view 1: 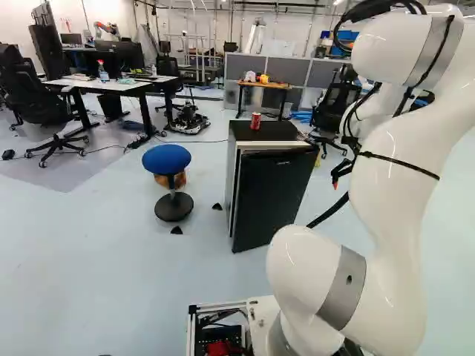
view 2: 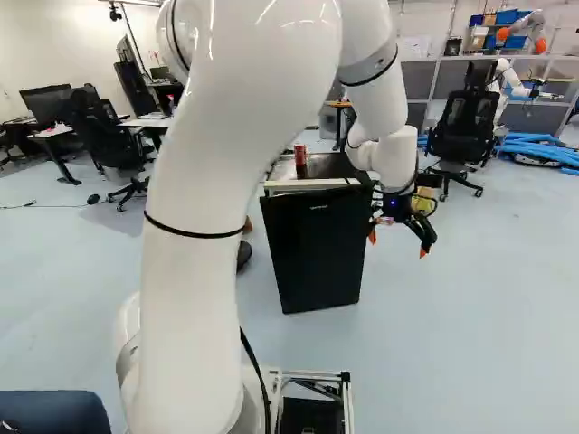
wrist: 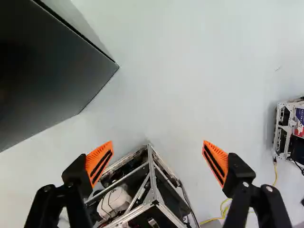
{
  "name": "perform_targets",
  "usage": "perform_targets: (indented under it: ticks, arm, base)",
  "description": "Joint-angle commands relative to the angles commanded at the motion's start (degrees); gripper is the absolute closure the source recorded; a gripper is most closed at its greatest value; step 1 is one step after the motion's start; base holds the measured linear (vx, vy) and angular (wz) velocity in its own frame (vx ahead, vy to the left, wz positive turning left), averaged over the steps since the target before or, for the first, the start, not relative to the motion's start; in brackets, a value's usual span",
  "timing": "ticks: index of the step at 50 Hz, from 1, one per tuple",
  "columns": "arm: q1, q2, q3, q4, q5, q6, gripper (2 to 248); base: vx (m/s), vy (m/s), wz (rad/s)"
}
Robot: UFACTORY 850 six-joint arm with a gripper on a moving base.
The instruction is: Grab a drink from the fridge
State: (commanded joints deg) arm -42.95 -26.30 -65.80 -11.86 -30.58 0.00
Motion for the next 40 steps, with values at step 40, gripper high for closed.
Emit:
perform_targets:
  ticks: [40]
  arm:
    - [2.4,9.5,12.7,0.0,18.8,0.0,3]
  base:
    - [0.0,0.0,0.0]
